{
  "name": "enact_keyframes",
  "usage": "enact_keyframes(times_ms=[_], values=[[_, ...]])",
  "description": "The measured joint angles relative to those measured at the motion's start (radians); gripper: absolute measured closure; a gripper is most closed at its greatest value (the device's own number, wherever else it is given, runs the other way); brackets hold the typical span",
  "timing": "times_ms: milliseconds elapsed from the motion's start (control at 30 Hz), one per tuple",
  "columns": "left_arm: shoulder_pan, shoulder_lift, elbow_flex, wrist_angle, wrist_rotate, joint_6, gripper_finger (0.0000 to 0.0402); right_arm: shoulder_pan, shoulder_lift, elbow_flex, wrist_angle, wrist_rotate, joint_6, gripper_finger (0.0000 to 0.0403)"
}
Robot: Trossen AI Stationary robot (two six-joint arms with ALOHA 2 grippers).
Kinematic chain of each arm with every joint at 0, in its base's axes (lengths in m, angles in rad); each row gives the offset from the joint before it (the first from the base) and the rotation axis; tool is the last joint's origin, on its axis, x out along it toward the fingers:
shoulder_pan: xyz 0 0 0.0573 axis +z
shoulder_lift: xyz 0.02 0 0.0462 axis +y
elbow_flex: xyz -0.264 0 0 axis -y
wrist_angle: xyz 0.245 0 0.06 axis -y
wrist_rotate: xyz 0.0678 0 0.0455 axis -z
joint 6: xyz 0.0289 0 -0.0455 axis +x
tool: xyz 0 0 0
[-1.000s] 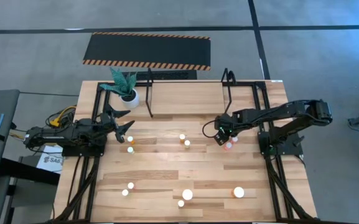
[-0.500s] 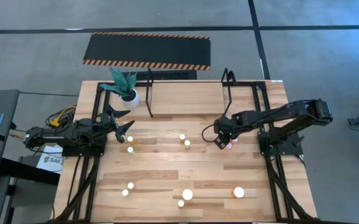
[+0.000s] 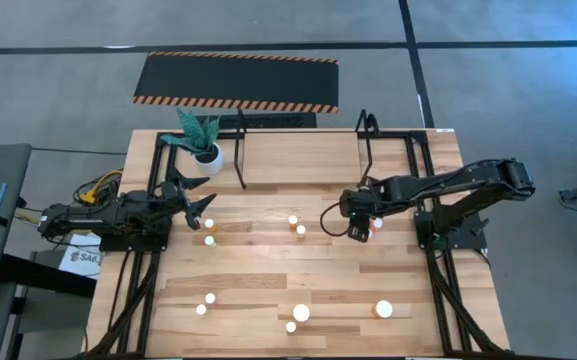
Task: Pick and place medicine bottles onto shelf by color
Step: Put the top right big orange pill bottle on the shelf
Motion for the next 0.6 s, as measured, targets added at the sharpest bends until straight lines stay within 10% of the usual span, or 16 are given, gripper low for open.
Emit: enact_keyframes(times_ms=[600], values=[[0.0,0.0,0.0,0.0,0.0,0.0,0.0152,-0.291,0.0,0.12,0.042,-0.017,-0.791,0.0187]])
